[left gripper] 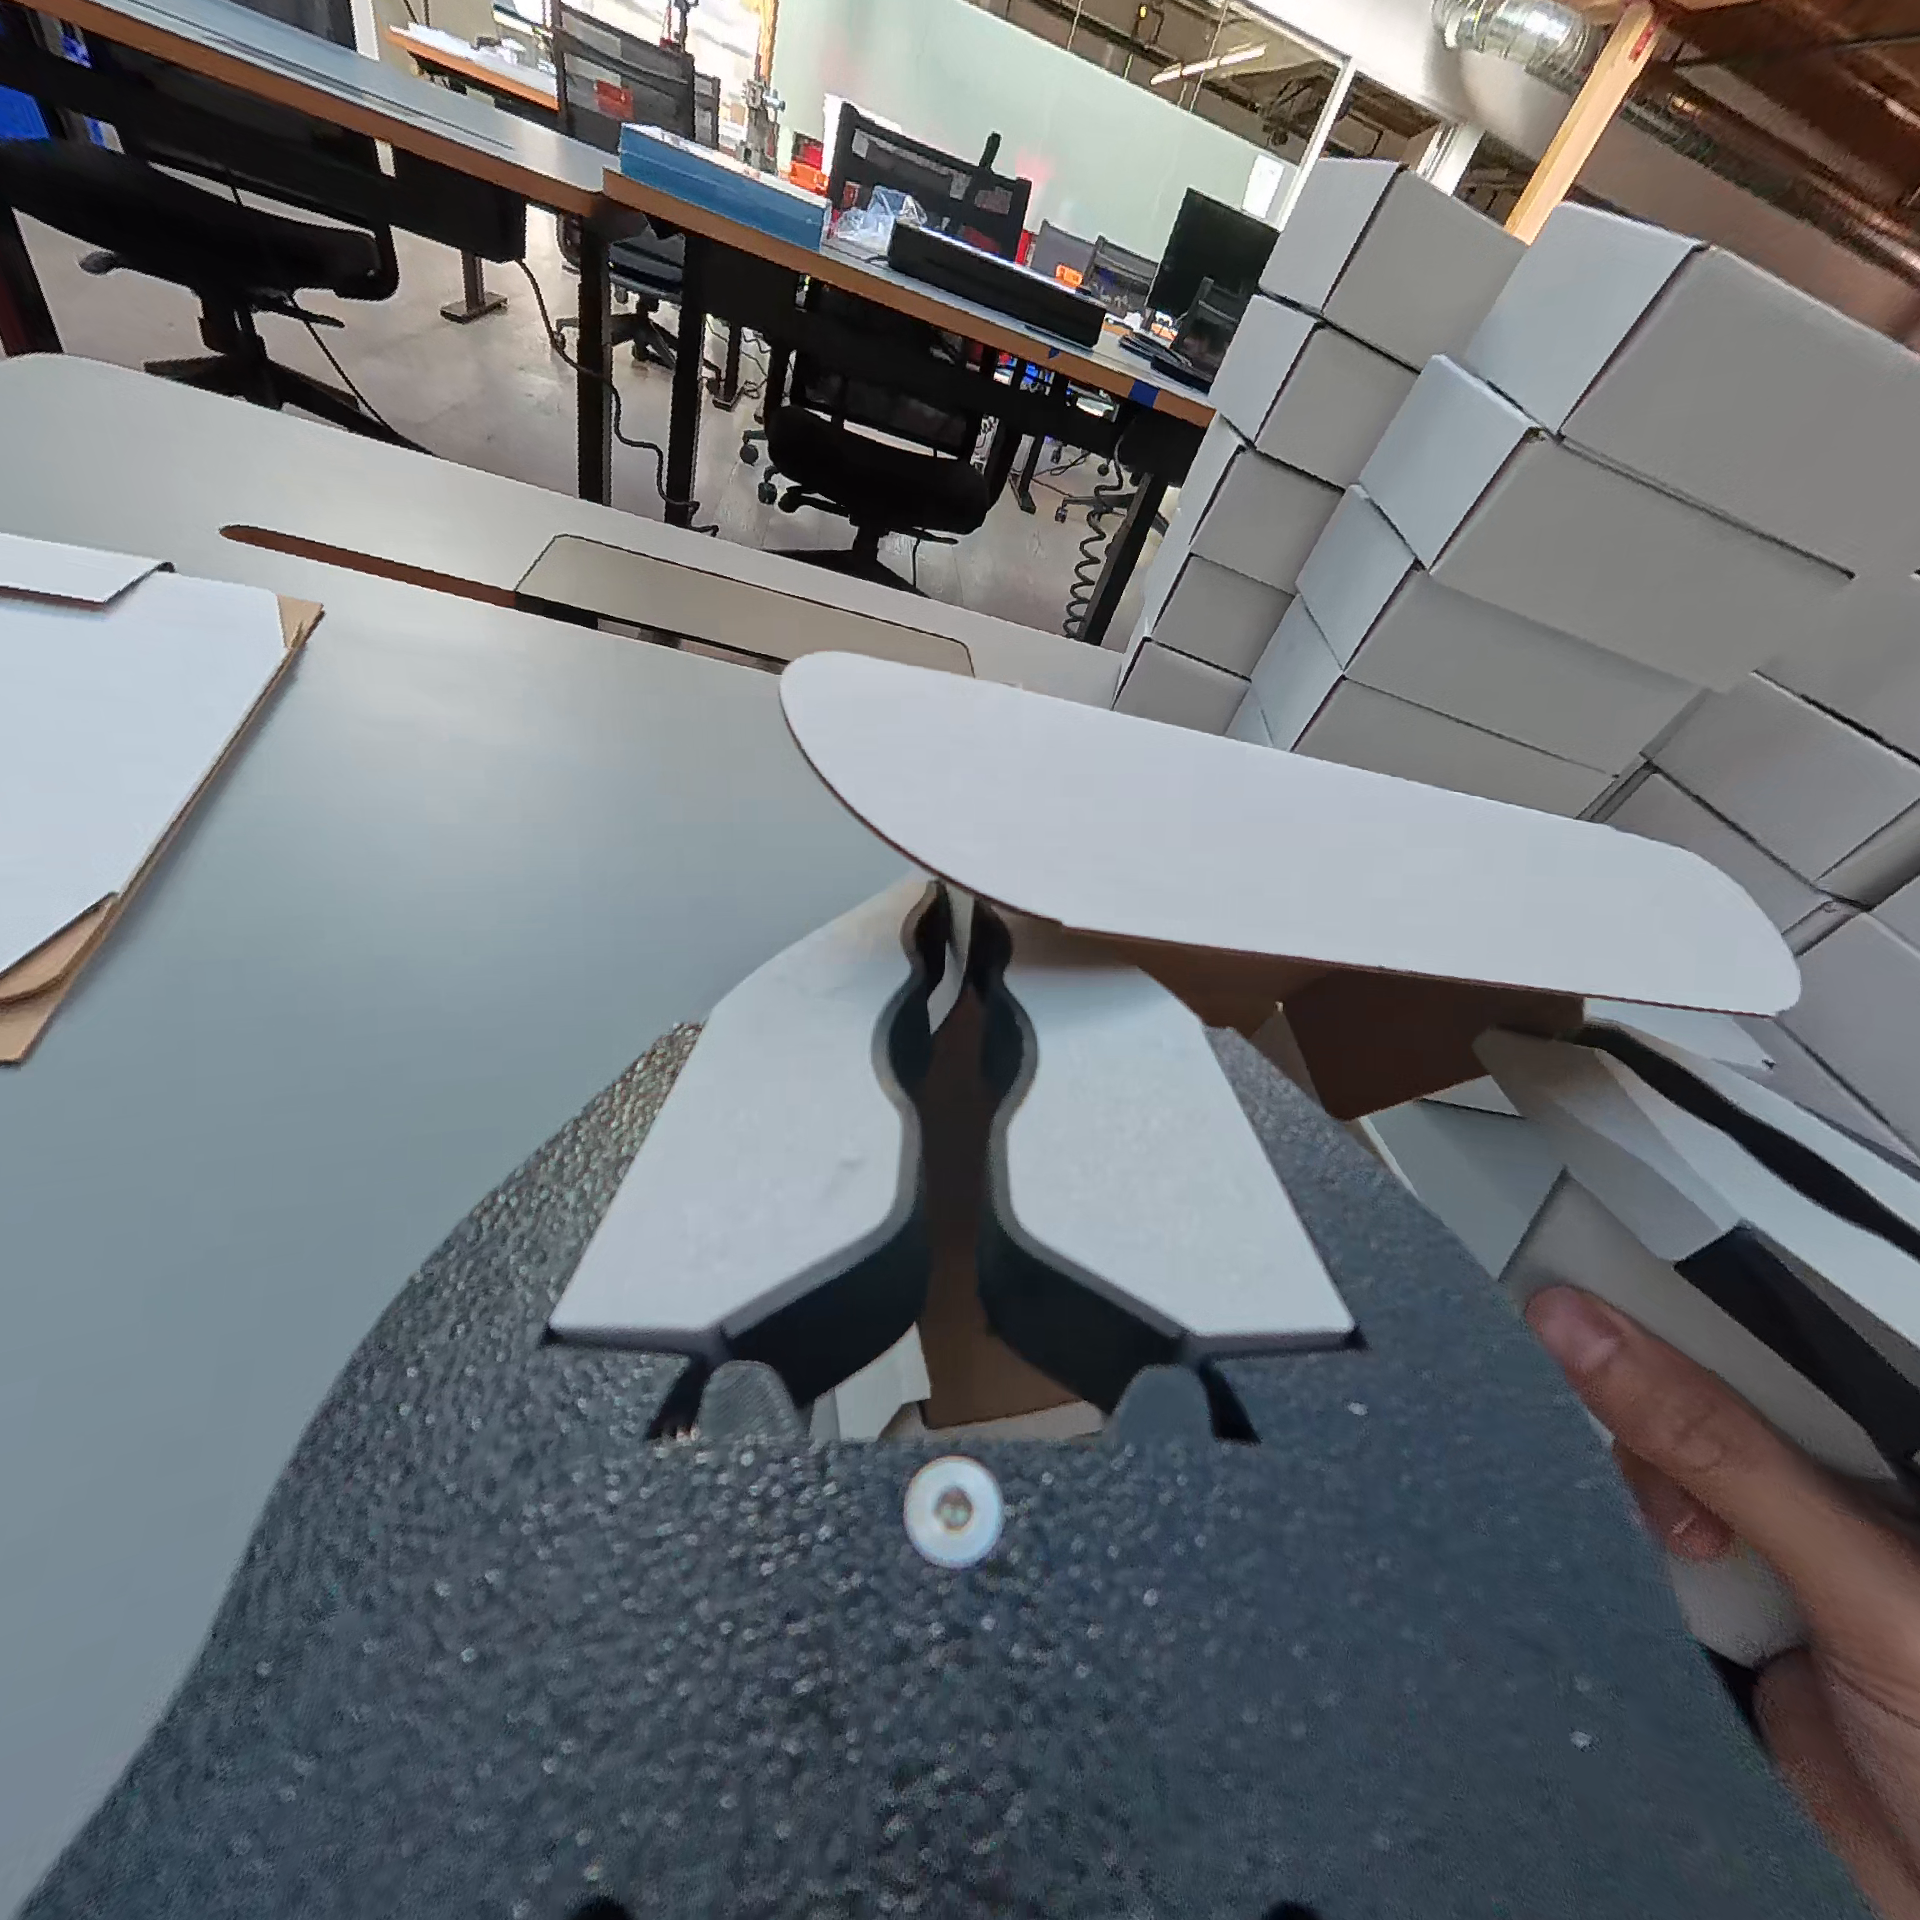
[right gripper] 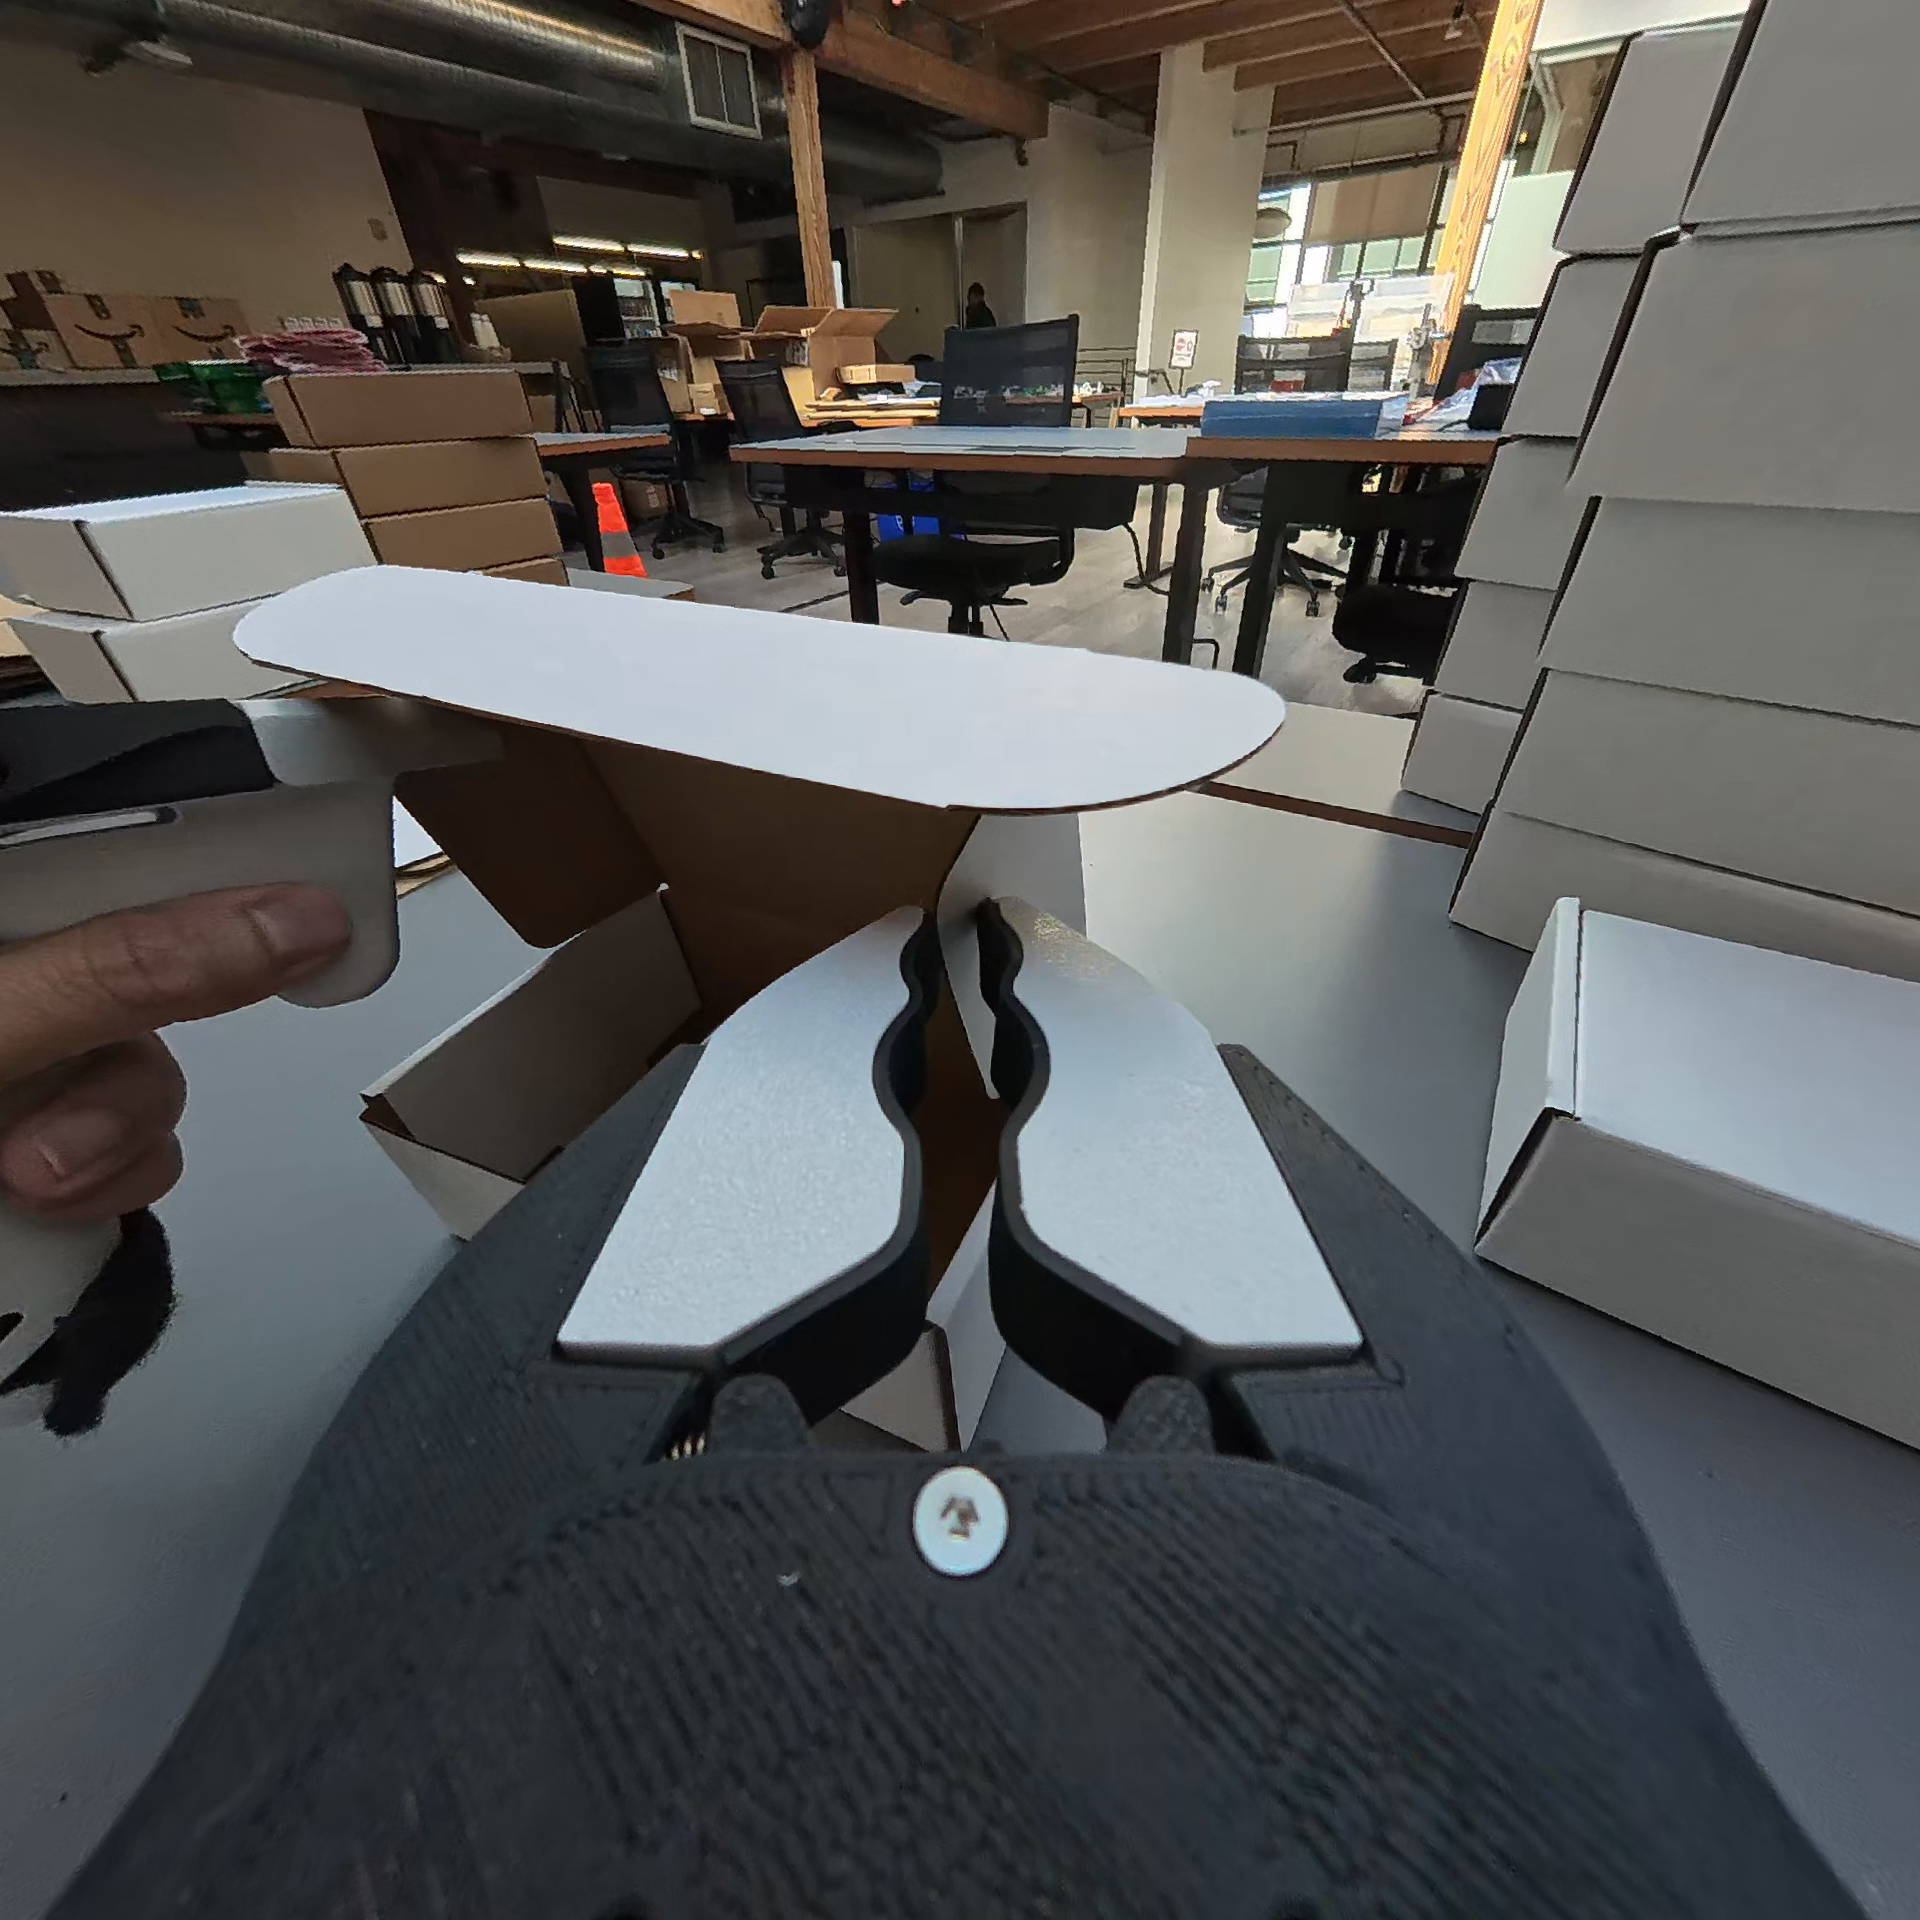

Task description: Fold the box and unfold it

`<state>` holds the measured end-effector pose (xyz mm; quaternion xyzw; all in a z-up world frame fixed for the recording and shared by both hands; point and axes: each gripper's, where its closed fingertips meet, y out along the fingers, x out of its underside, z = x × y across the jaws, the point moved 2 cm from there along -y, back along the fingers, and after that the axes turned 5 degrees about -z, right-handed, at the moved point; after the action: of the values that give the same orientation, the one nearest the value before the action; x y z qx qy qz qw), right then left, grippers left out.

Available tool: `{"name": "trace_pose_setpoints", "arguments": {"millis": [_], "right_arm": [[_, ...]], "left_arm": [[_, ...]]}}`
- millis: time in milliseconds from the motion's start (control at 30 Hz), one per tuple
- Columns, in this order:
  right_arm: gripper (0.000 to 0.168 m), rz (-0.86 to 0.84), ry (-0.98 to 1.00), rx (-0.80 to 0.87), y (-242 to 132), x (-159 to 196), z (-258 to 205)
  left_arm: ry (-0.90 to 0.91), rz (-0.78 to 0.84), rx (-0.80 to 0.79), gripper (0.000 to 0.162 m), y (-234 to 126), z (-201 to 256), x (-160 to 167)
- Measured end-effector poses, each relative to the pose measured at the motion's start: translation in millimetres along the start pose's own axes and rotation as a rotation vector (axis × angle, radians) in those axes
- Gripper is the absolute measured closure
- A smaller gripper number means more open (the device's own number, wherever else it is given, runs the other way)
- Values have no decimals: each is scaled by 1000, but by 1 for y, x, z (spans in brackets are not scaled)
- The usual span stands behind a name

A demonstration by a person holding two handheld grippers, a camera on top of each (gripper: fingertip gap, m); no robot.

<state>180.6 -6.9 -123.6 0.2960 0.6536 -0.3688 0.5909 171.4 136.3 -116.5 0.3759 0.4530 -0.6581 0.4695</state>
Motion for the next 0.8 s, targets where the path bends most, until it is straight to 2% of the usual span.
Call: {"name": "trace_pose_setpoints", "arguments": {"millis": [200, 367, 533, 633, 700, 800], "right_arm": [[160, 5, 5, 4, 2, -4, -2], [160, 20, -25, 50, 2, -4, -9], [160, 40, -43, 75, 2, -2, -16], [160, 42, -40, 80, 2, -3, -16], [160, 41, -53, 70, 2, -4, -20], [159, 49, -59, 76, 2, -4, -26]], "left_arm": [[-166, -74, 66, 155, 7, -4, -6], [-393, -106, 167, 154, 10, -9, -9], [-415, -115, 173, 154, 10, -12, -11], [-508, -129, 214, 154, 12, -14, -12], [-475, -141, 203, 154, 15, -18, -15], [-236, -119, 85, 157, 15, -17, -14]]}}
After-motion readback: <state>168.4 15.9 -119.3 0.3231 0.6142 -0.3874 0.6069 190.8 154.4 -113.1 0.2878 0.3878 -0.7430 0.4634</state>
